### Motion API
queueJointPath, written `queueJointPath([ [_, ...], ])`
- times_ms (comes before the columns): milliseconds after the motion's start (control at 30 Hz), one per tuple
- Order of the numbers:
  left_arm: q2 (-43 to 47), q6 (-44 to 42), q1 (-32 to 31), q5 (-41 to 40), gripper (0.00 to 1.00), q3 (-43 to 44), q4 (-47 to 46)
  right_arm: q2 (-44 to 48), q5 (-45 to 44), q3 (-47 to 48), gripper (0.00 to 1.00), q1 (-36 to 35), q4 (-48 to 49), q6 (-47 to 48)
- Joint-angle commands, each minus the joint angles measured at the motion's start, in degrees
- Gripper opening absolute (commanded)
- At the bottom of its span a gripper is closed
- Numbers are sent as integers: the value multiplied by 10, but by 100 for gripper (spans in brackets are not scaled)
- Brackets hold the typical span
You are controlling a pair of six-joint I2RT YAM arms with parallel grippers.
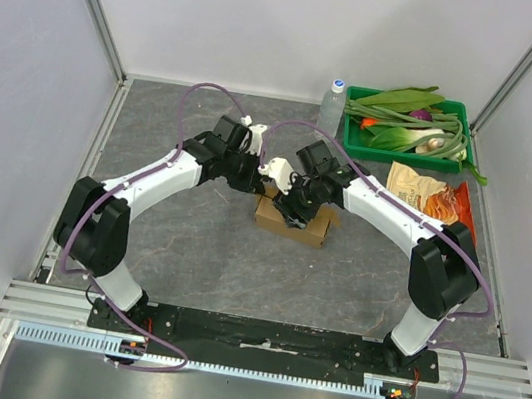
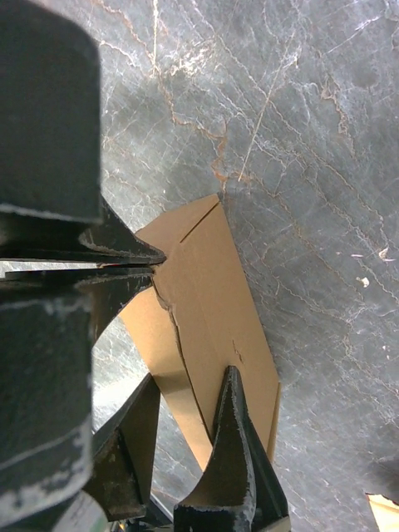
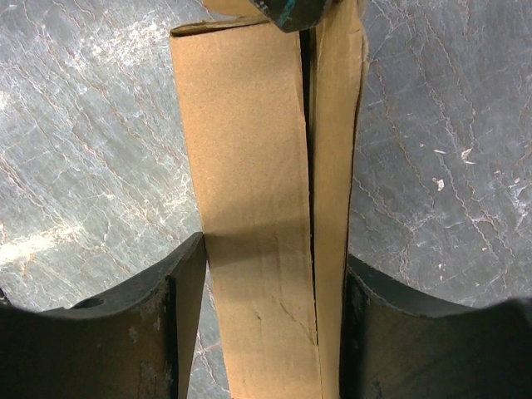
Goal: Fold the paper box
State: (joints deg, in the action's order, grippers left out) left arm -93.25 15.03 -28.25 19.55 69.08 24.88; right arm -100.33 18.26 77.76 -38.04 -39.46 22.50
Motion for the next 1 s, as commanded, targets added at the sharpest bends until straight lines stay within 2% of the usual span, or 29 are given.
queueJointPath([
  [0, -4, 76, -7, 17, 2, 12, 17, -7, 0, 8, 59, 2, 12, -11],
  [267, 17, 139, -15, 4, 2, -12, 10, -7, 1, 5, 59, 2, 22, -18],
  [400, 29, 131, -34, -64, 2, -25, 15, -7, 2, 7, 59, 2, 25, -21],
  [633, 58, 125, -47, -116, 2, -83, -8, -1, -10, 8, 59, 2, 28, -28],
  [967, 88, 163, -51, -134, 2, -147, -55, 24, -32, -7, 69, 3, 65, -63],
])
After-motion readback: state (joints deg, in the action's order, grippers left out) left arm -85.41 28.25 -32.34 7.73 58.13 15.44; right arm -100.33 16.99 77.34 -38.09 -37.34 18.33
